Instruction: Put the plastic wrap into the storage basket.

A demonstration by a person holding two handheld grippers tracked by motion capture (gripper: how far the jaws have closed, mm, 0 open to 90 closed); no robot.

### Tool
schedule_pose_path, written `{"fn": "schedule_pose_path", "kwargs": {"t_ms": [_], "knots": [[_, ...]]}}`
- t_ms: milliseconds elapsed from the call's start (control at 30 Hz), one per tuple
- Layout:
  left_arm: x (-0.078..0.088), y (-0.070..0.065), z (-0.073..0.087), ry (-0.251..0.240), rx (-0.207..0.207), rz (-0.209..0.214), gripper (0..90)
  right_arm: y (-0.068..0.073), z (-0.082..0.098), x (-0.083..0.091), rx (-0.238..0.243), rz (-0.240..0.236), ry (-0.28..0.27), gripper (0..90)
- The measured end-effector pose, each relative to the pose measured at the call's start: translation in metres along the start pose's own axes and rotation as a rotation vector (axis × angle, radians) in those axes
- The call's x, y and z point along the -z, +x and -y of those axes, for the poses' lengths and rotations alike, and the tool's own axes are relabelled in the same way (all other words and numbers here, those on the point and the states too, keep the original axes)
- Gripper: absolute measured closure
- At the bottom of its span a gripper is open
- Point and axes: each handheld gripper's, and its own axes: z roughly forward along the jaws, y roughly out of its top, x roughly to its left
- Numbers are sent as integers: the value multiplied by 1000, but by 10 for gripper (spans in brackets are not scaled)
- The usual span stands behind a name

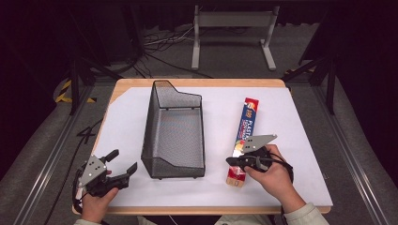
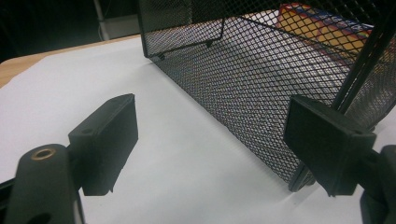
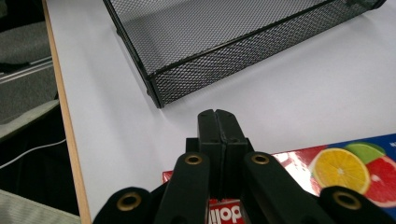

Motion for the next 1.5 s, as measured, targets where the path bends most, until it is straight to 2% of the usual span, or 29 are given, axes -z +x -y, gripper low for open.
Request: {"fn": "schedule_pose_path", "kwargs": {"t_ms": [200,267,433,567,667,833,933,1100,1300,1433,1467,1500], "knots": [[0,0,0,3,-4,1,186,4,-3,-14,23,-12,50,900],[0,-1,0,3,-3,1,186,7,-4,-23,26,-17,96,900],[0,-1,0,3,-7,2,187,9,-3,-33,29,-15,161,900],[0,-1,0,5,-8,3,186,9,-3,-36,34,-17,172,900],[1,-2,0,3,-9,4,186,12,-5,-37,48,2,191,900],[2,-1,0,4,-9,3,186,12,-6,-33,44,5,227,900],[2,-1,0,1,-9,5,186,13,-5,-29,39,7,272,900],[2,-1,0,-4,-3,5,186,9,4,-18,1,-6,280,900],[1,-2,-1,-6,-7,11,186,9,9,-10,-15,19,319,900],[0,-2,-2,-7,-6,14,186,7,16,0,-48,38,334,900],[-1,-2,-2,-7,-6,15,186,5,20,7,-65,60,362,900],[-1,-2,-2,-6,-8,15,186,4,22,9,-72,59,358,900]]}}
